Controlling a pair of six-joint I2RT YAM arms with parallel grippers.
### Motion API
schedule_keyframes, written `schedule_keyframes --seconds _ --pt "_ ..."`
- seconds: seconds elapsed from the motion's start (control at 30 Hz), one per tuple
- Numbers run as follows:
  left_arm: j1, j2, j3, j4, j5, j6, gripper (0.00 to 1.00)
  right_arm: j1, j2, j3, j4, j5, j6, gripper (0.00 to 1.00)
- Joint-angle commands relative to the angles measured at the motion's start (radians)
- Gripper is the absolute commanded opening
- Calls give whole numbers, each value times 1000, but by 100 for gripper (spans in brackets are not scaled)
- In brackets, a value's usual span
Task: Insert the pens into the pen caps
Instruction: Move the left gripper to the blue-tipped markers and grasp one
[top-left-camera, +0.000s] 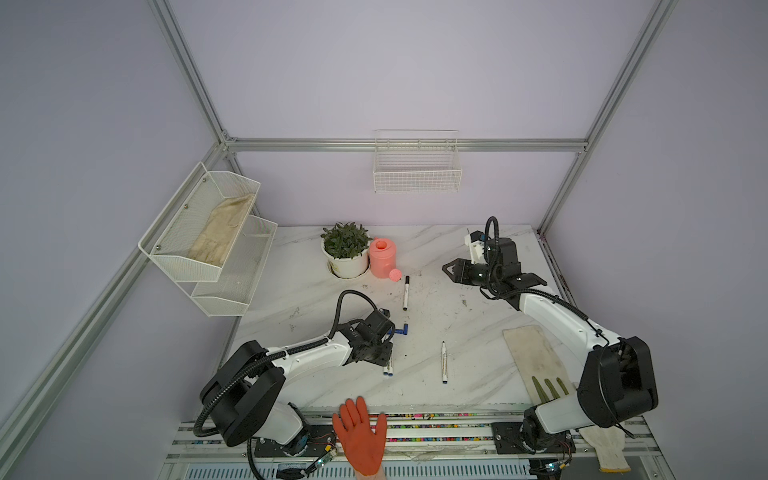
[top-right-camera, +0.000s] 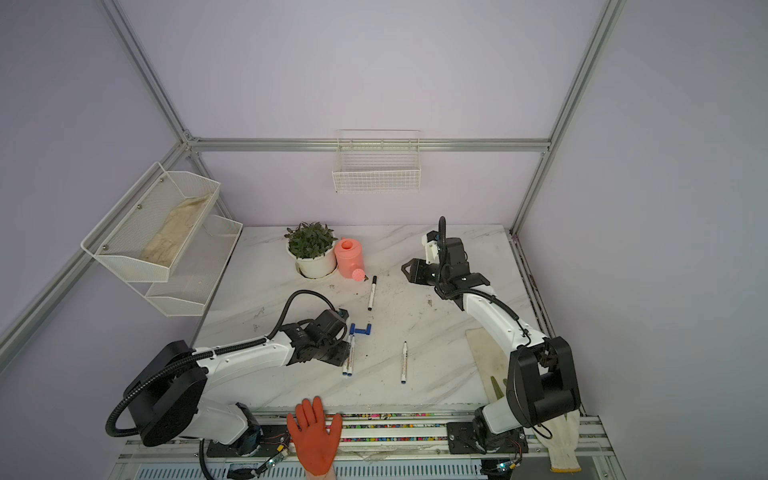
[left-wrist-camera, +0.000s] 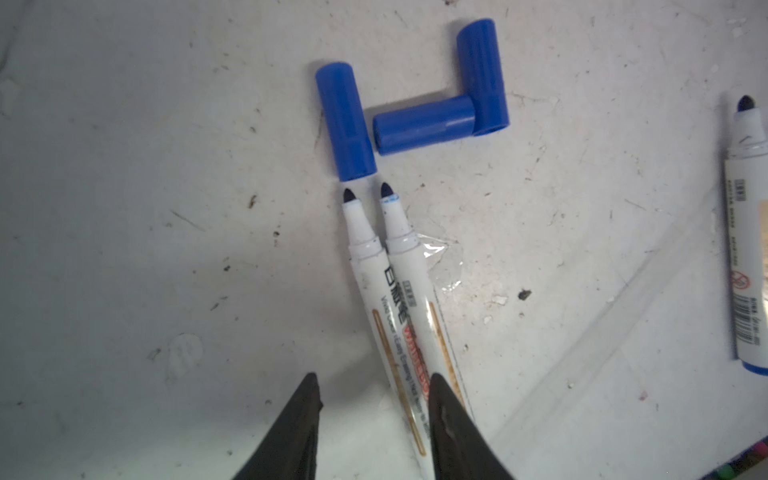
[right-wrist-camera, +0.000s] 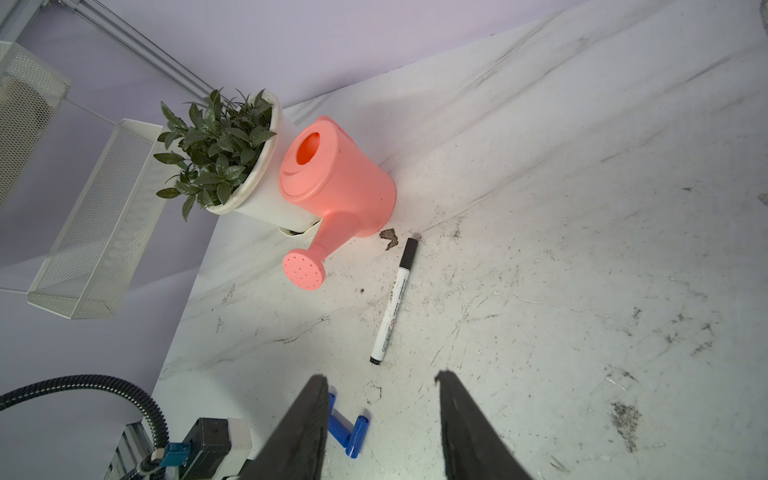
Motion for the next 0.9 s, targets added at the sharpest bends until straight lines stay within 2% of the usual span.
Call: schedule_keyframes --seconds 0.0,0.33,0.43,0.6,0.87 --pt "-4 10 -37 8 -14 -12 42 -2 -4 23 -14 -2 -16 46" --pt "-5 54 -43 -52 -31 -43 40 -3 -7 26 -17 5 -16 46" --pt "-4 63 -41 -80 -42 -63 31 -2 -8 23 -15 6 -16 45" --pt "-4 68 -33 -107 -79 -88 26 -2 -6 24 -15 7 -16 45" --pt "14 36 20 -102 -147 -94 7 -2 -21 15 -14 4 -24 45"
